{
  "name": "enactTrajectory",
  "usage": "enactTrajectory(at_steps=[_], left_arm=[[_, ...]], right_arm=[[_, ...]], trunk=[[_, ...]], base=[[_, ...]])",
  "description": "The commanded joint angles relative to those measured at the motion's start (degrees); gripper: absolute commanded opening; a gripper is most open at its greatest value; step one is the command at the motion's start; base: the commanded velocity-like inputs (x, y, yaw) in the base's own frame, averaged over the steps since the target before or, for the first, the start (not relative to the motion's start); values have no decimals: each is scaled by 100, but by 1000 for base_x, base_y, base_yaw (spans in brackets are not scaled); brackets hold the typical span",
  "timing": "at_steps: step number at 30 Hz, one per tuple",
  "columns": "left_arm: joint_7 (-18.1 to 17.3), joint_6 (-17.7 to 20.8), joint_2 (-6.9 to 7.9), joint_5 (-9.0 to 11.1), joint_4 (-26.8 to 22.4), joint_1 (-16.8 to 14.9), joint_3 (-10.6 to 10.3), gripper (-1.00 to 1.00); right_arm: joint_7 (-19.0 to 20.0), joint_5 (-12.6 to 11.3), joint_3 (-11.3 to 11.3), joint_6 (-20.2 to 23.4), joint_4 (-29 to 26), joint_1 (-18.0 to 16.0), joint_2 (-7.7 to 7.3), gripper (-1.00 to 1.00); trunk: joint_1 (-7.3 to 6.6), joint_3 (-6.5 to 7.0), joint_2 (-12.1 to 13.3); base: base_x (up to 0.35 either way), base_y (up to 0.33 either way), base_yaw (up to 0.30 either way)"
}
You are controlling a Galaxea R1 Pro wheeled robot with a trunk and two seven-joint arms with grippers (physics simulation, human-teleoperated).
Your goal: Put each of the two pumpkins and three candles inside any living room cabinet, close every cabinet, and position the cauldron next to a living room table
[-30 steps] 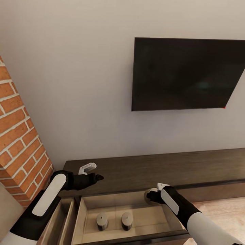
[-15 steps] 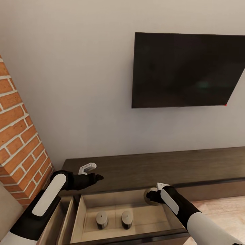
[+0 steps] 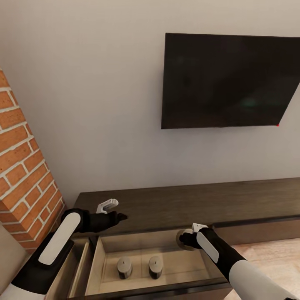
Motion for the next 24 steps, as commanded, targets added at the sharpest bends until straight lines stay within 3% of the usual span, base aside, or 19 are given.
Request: enactTrajectory(at_steps=[1, 5, 6, 7, 8, 10, 11, 12, 16, 24], left_arm=[[54, 4, 9, 146, -8, -5, 1, 100], [44, 17, 129, 833, -23, -5, 29, 100], [32, 19, 250, 1124, -49, -2, 30, 100], [-57, 20, 474, 1650, -106, -2, 26, 100], [-103, 21, 541, 1826, -119, -1, 25, 100], [-427, 22, 879, 2608, -141, 2, 18, 100], [-567, 22, 987, 2805, -146, 2, 13, 100], [-716, 22, 1065, 2934, -151, 3, 10, 100], [-1335, 22, 1191, 3143, -155, 16, 5, 100], [-2185, 30, 1232, 3197, -131, 25, -21, 100]], right_arm=[[-56, -61, 40, 0, -12, -6, -8, -100], [-63, -68, 36, -2, -6, -6, -7, -100], [-67, -69, 35, -2, -7, -6, -7, -100], [-70, -70, 35, -2, -6, -6, -7, -100], [-71, -70, 35, -2, -5, -6, -7, -100], [-73, -70, 35, -2, -8, -6, -7, -100], [-73, -71, 35, -3, -7, -6, -7, -100], [-73, -71, 35, -3, -5, -6, -7, -100], [-73, -71, 35, -4, -2, -6, -7, -100], [-73, -71, 36, -2, -1, -6, -7, -100]], trunk=[[22, -24, -45], [110, -96, -205], [132, -114, -245], [154, -132, -285], [176, -150, -326], [220, -186, -406], [242, -204, -446], [264, -222, -486], [352, -293, -646], [527, -437, -967]], base=[[0, 0, 0], [0, 0, 0], [0, 0, 0], [0, 0, 0], [0, 0, 0], [0, 0, 0], [0, 0, 0], [0, 0, 0], [0, 0, 0], [0, 0, 0]])
